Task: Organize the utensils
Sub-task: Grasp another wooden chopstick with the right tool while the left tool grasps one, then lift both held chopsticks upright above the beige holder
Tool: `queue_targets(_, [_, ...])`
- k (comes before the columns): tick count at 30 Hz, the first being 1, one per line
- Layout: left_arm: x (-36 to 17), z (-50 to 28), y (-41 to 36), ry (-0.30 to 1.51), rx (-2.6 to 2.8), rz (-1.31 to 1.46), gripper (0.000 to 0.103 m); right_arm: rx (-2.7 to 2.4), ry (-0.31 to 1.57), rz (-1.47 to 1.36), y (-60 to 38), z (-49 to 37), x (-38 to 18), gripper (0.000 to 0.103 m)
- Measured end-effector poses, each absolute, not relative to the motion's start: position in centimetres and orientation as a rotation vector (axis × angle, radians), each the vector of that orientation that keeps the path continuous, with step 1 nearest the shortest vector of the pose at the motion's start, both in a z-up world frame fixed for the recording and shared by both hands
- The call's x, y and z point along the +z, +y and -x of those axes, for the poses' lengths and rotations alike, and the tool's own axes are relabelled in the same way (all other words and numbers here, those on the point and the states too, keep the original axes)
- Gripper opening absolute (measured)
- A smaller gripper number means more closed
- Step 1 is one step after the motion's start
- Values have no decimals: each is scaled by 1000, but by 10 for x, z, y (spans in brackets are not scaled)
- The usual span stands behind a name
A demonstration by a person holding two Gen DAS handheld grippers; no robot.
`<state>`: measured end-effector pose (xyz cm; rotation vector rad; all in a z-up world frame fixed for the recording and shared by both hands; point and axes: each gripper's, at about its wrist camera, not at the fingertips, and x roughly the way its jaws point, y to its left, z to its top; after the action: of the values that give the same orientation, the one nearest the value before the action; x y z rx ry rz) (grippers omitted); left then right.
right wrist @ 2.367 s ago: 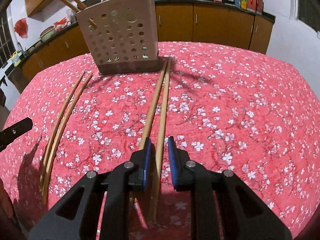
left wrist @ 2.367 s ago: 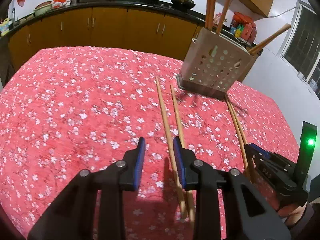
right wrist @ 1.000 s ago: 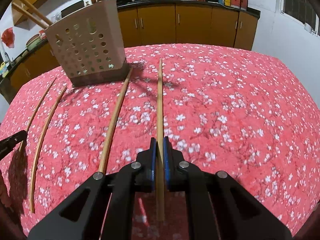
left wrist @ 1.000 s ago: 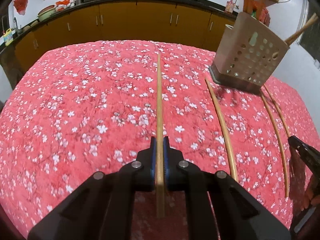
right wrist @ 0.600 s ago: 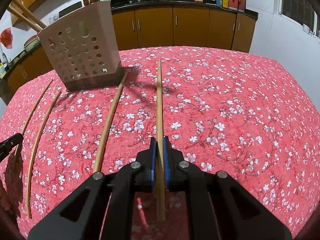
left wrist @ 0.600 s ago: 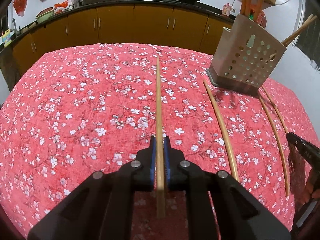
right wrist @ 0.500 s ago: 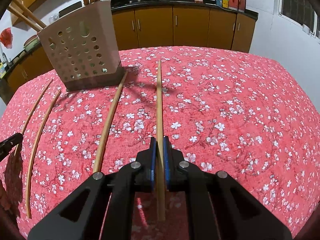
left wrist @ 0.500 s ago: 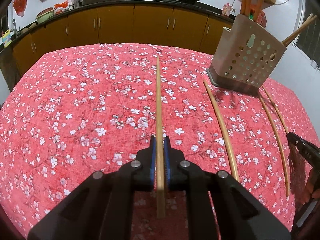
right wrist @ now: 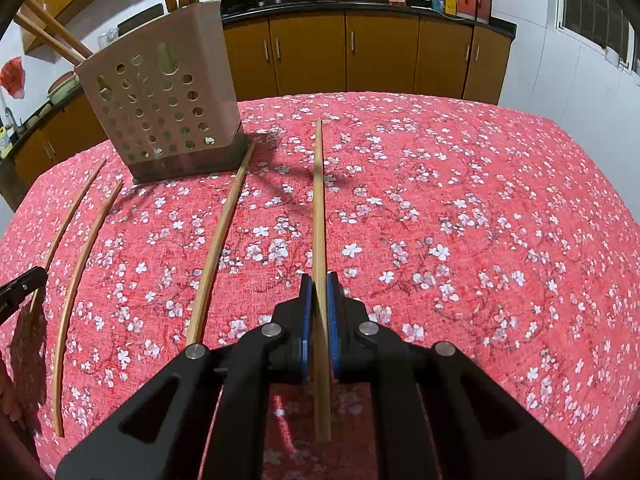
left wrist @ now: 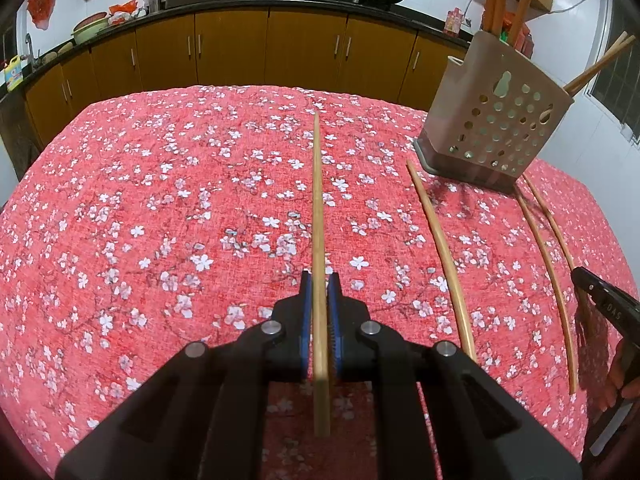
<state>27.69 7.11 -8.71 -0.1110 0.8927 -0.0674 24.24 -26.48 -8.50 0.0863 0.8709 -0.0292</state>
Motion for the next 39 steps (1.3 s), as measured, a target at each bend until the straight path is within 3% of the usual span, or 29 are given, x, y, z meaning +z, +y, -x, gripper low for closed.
queue_targets(28, [-86, -270, 53, 902, -17, -2, 14, -25, 874, -93, -265, -239, -84, 9])
queue_targets(39, [-75, -260, 56, 914, -38, 5, 8, -11, 756, -102, -270, -215, -51, 8])
